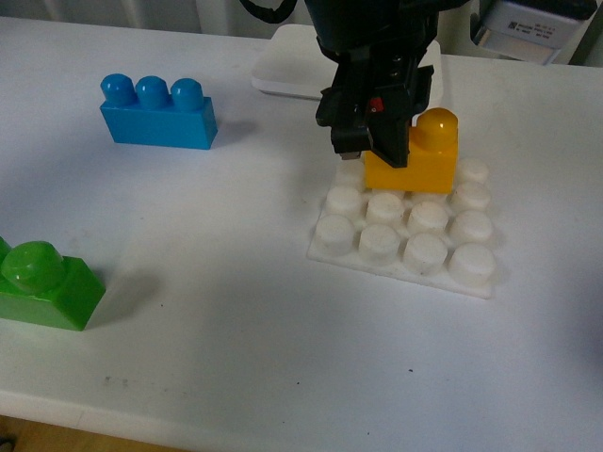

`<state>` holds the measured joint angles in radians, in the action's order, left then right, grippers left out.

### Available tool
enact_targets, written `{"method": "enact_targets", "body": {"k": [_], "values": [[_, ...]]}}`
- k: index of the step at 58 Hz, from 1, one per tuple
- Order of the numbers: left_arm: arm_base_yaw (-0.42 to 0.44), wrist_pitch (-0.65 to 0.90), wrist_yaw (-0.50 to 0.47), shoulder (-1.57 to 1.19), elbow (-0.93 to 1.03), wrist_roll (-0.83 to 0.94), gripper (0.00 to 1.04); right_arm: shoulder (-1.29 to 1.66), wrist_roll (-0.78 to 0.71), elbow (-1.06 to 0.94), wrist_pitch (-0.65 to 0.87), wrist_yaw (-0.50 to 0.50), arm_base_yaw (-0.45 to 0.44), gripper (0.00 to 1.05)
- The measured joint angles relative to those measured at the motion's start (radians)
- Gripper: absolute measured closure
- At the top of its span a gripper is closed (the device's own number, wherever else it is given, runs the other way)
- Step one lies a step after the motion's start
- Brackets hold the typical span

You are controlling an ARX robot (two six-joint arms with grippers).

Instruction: Insert yellow block into base center

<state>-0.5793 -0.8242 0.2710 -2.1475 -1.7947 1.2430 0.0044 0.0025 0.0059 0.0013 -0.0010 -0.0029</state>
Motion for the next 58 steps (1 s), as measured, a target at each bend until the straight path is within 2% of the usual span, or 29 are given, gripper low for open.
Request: {"method": "enact_targets", "body": {"k": [13,38,58], "values": [[-0.010,0.001,-0.023,-0.016,-0.002,0.002,0.75,0.000,0.000,0.000,0.000,0.000,0.000,0.09],[-0.037,-0.034,-0.127,-0.062,-0.056,0.046,0.75,0.000,0.000,0.000,0.000,0.000,0.000,0.09],[-0.045,-0.032,-0.127,-0.077,-0.061,0.045,0.75,0.000,0.000,0.000,0.000,0.000,0.000,0.09]]}}
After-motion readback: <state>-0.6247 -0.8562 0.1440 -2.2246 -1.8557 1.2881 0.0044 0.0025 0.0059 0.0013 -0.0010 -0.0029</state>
